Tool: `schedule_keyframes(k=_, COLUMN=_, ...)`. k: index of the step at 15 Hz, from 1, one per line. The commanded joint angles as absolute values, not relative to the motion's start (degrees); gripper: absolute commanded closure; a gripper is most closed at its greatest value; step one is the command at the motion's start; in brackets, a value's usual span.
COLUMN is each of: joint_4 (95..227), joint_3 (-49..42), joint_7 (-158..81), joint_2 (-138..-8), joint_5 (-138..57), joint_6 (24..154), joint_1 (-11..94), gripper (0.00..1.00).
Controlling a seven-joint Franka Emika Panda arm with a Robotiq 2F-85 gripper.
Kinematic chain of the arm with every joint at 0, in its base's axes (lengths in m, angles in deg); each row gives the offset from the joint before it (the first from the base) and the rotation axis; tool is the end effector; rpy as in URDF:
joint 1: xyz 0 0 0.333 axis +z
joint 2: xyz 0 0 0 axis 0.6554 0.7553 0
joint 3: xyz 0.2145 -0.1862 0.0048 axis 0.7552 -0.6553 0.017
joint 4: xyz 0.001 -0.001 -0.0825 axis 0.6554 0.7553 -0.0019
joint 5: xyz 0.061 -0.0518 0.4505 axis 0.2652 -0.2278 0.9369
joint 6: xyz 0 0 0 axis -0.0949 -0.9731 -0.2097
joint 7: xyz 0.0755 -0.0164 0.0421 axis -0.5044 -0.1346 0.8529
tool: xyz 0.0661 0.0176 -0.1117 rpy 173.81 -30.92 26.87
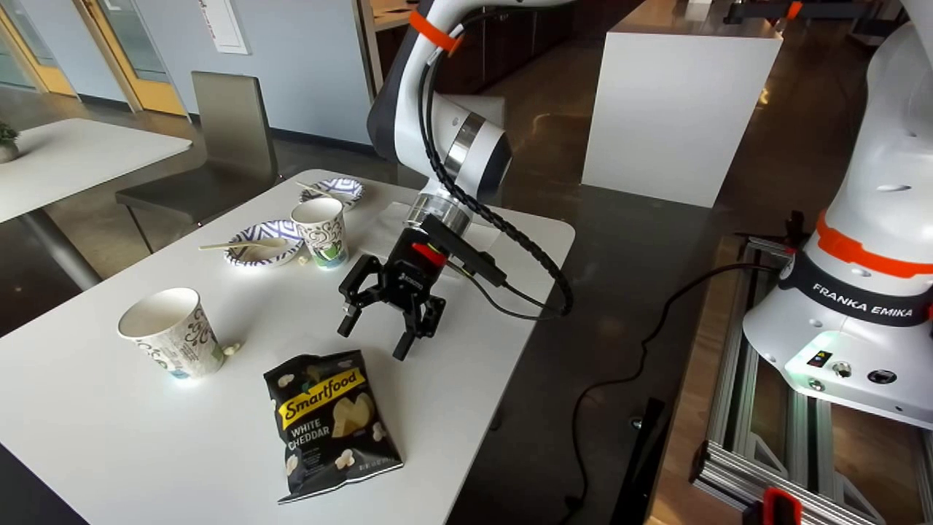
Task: Pour the contents of the black packet into the paper cup on the right
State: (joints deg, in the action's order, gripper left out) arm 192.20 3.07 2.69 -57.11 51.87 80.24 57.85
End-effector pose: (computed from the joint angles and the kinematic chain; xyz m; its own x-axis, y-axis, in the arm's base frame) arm 0.4908 0.2391 0.0215 0.9227 -0.1562 -0.3524 -0.3816 -0.4989 -0.7781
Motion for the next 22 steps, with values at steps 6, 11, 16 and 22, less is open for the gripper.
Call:
schedule_keyframes(k=6, joint_4=184.7, joint_3=5.7, joint_7=0.4, joint_2=-50.7, joint_5=51.4, joint_6=81.8, joint_1=57.1, gripper=0.30)
schedule_keyframes(k=11, joint_4=183.0, joint_3=6.4, joint_7=1.2, joint_2=-49.8, joint_5=52.2, joint_6=82.6, joint_1=57.0, gripper=0.70)
schedule_keyframes(k=16, joint_4=183.4, joint_3=6.7, joint_7=1.2, joint_2=-50.5, joint_5=52.1, joint_6=82.5, joint_1=57.1, gripper=0.97)
schedule_keyframes(k=22, joint_4=187.0, joint_3=7.0, joint_7=0.8, joint_2=-56.4, joint_5=51.8, joint_6=83.1, joint_1=57.5, gripper=0.95)
